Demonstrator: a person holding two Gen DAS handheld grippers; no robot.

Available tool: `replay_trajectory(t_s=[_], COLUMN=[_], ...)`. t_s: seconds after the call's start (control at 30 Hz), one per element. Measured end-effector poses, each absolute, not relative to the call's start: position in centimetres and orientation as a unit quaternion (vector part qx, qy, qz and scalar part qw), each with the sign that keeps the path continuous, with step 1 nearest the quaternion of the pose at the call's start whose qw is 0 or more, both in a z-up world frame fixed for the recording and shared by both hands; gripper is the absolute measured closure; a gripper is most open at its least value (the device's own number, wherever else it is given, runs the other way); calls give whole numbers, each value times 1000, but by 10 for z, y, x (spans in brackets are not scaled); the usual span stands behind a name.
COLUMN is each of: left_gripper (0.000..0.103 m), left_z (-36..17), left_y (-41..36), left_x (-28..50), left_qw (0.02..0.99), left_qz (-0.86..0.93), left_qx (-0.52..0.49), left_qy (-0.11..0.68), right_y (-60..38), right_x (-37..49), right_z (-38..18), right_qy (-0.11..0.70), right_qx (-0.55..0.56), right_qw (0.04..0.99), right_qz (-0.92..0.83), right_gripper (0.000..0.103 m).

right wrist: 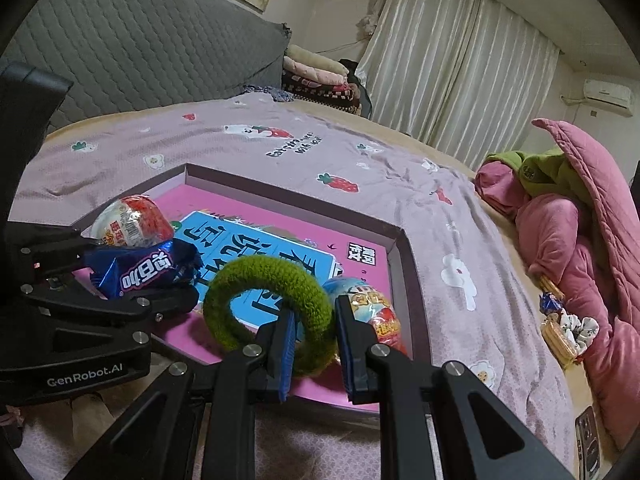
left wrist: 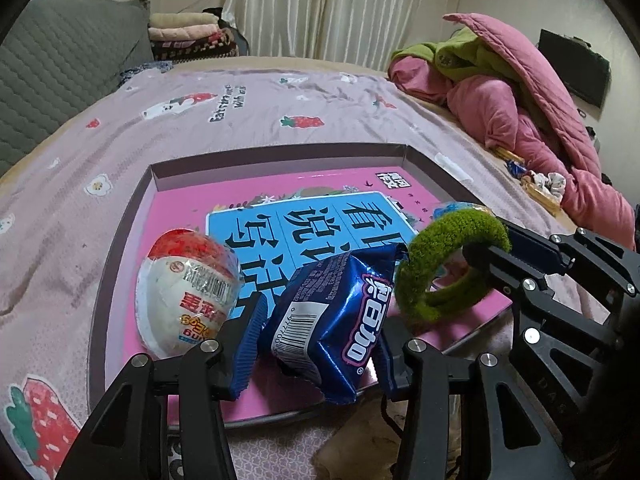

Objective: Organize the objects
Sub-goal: 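Lower the blue packet and green ring over the pink book in the tray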

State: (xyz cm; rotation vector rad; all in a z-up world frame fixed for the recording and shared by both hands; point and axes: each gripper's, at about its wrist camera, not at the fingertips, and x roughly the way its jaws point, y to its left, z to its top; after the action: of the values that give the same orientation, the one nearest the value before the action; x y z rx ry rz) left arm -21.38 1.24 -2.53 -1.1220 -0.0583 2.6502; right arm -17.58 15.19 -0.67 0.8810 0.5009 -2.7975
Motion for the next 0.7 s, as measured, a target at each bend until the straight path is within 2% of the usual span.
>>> replay_trajectory(t_s=[0.17,0.3,0.43,0.7], left_gripper=[53,53,53,50], left_z=[-25,-24,-24,-25], left_y=[13,15,16,17], left_x=[-213,-211,-211,-211], left_qw=[136,140,140,141], left_qz=[911,912,912,912], left_qx=[-388,-386,-386,-384], left_qy=[-22,-21,-21,-21], right_y=[156,158,160,168], right_x=[-176,-176,-176,-175], right_z=[-5,-4,-4,1], right_qy=[165,162,160,143], right_qx=[296,296,298,296], right_qw=[79,77,73,67], right_qz=[-938,-938,-938,-942], right_gripper=[83,72,70,56])
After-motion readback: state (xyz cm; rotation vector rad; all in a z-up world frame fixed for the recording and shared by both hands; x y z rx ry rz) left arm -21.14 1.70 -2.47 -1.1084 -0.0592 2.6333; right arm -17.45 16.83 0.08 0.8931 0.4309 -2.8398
